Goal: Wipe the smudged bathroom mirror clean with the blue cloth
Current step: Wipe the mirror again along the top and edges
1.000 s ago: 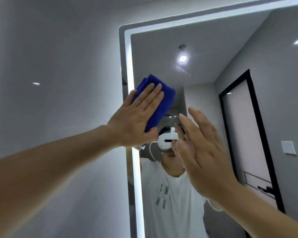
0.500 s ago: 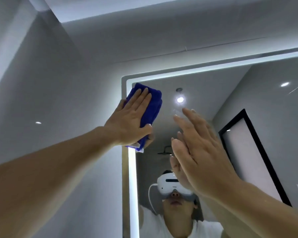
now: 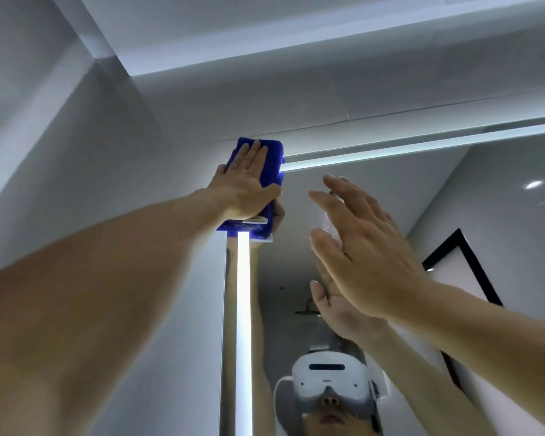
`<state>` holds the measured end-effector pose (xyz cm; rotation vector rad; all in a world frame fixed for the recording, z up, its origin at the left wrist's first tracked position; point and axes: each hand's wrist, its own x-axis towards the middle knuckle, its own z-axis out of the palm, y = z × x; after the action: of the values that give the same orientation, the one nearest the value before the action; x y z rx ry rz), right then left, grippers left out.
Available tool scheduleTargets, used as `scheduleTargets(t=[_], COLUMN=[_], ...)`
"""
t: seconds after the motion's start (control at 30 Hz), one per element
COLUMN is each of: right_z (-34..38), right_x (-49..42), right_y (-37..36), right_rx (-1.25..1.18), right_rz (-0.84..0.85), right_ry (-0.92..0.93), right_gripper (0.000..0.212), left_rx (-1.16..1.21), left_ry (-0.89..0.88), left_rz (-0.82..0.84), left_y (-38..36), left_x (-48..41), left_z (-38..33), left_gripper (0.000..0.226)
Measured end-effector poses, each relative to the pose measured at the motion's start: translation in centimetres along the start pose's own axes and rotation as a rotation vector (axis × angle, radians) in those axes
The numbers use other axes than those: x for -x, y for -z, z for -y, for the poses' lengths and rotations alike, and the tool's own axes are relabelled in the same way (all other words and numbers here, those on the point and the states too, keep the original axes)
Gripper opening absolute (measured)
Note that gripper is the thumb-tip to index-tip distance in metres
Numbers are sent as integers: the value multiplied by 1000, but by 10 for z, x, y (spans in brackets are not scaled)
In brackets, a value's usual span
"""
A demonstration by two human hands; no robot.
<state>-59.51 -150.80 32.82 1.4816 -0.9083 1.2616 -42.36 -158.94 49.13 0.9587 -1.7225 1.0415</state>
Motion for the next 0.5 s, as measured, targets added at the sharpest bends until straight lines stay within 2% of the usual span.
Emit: scheduleTargets(t=[0.07, 0.2, 0.27, 0.33, 0.43, 0.5], right_z=[-4, -7, -9, -11, -14, -14], right_x=[-2, -1, -5, -13, -20, -18], right_y=[-1, -4, -3, -3, -2, -3], right_rx=[-11, -30, -20, 5, 30, 18], right_rz=[-4, 12, 13, 22, 28, 34], right_ry=[-26, -50, -45, -39, -53, -52], right_gripper=[65, 65, 66, 67, 68, 68], left_rx=[53, 63, 58, 45, 59, 53], left_ry=[-25, -310, -357, -243, 75, 161], left_rz=[-27, -68, -55, -74, -61, -96], left_y=[-6, -37, -34, -19, -1, -8], left_x=[15, 87, 89, 52, -7, -19], left_z=[-5, -8, -1, 6, 9, 9], left_gripper=[78, 82, 87, 95, 87, 84])
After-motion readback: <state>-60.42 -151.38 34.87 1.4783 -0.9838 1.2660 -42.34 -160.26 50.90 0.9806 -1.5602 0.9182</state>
